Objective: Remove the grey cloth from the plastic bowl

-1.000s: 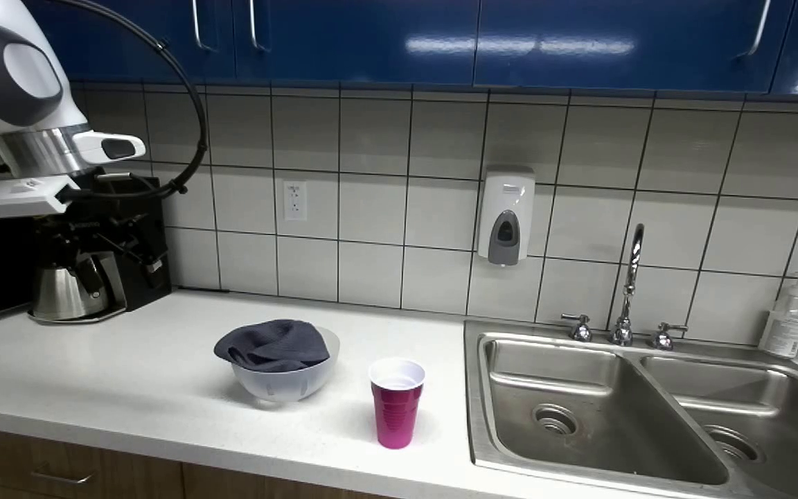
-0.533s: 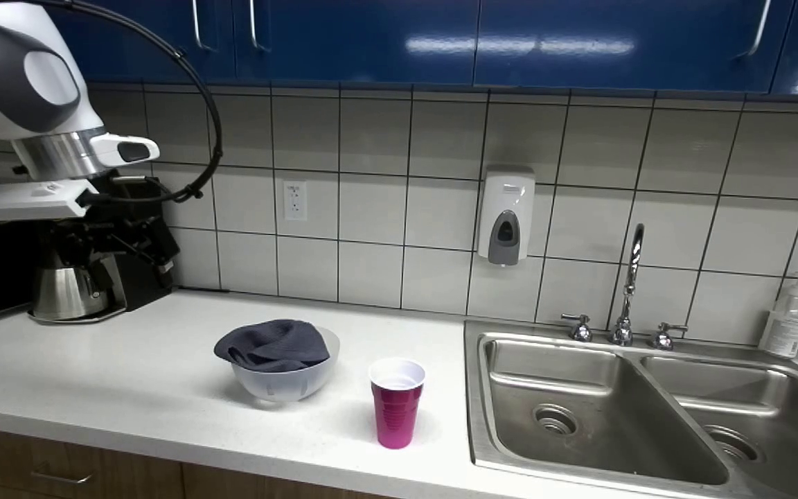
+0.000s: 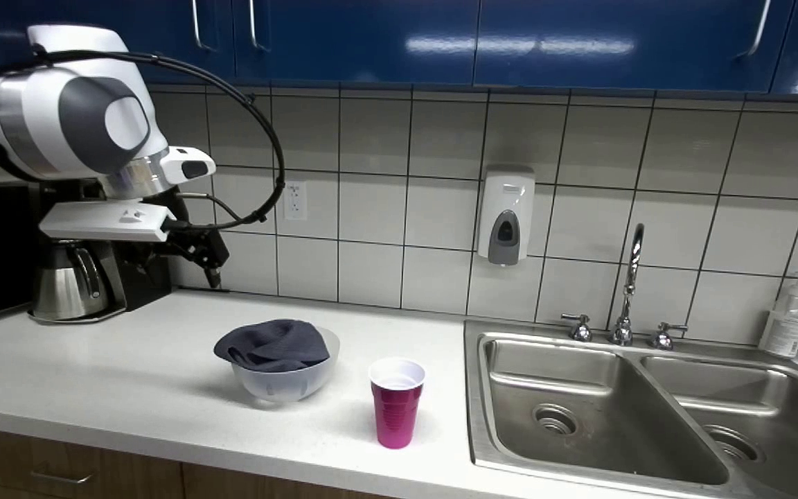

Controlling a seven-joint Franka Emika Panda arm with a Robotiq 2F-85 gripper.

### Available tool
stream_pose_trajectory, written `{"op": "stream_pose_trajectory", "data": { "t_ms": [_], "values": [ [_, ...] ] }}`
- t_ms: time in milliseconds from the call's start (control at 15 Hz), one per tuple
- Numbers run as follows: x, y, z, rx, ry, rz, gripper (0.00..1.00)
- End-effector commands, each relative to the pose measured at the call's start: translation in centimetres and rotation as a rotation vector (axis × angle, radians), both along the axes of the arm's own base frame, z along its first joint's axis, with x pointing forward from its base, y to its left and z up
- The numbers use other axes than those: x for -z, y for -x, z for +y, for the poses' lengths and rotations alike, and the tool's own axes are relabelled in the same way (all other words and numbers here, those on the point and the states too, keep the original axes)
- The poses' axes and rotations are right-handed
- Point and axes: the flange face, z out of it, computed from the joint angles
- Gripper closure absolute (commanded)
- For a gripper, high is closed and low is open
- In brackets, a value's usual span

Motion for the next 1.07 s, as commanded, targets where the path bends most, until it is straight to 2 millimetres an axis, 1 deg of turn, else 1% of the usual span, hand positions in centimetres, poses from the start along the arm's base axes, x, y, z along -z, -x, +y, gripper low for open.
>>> {"op": "stream_pose_trajectory", "data": {
  "t_ms": [0, 333, 600, 1000],
  "values": [
    [1.3, -1.9, -1.8, 0.0, -0.015, -0.029, 0.0],
    [3.7, -3.8, -4.6, 0.063, -0.034, -0.041, 0.0],
    [5.0, -5.4, -7.0, 0.115, -0.035, -0.039, 0.0],
    [7.1, -8.0, -9.3, 0.163, -0.048, -0.058, 0.0]
  ]
}}
